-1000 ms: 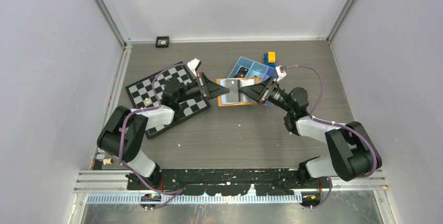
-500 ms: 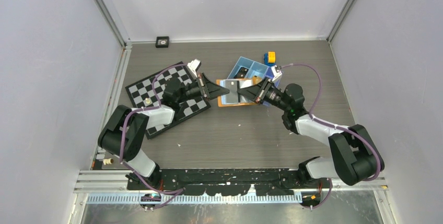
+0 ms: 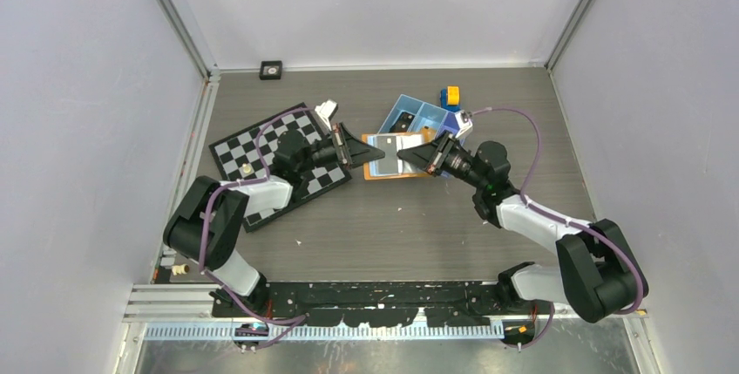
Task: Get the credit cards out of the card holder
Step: Remove the credit card from the card holder.
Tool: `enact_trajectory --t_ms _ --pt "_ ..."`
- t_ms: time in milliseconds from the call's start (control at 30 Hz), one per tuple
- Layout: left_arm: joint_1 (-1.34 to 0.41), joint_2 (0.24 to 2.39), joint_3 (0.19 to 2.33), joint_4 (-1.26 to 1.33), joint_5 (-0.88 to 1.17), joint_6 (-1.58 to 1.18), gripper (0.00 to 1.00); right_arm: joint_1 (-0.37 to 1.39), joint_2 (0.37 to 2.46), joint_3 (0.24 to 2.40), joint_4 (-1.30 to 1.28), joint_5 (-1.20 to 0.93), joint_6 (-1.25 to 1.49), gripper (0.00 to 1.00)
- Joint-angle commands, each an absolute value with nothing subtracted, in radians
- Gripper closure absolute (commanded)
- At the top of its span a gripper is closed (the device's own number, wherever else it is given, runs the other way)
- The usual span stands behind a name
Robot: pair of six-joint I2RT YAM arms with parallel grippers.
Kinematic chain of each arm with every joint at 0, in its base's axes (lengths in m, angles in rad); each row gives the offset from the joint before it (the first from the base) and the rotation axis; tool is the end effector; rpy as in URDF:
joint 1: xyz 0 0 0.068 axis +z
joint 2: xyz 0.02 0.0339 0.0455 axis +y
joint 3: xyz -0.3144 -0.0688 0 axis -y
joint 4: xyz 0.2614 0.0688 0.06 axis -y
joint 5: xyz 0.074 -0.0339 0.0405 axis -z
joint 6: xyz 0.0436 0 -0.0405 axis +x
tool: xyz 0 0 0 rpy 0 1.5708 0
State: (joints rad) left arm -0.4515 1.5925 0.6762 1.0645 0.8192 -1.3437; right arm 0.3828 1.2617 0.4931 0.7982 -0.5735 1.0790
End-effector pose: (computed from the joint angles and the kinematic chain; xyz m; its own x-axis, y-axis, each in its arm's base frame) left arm 0.2886 -0.1753 0.2723 -0.8938 -0.3059 -0.3278 0.3429 0.0046 -0.9394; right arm 0.2366 0.1208 0.2777 -0.7071 0.5135 -0.4862 -0.4099 0.2625 0.8735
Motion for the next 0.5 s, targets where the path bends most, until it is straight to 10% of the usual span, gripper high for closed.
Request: enact_trajectory --t_ms 0,467 --pt "-0.450 1.524 0.676 1.146 0.819 -1.338 0.98 0.356 1.233 0.472 0.821 -0.535 1.086 0.99" --pt "-0.436 1.525 0.663 1.181 0.815 -1.364 0.87 0.331 1.244 0.457 0.882 -0.555 1.129 1.00"
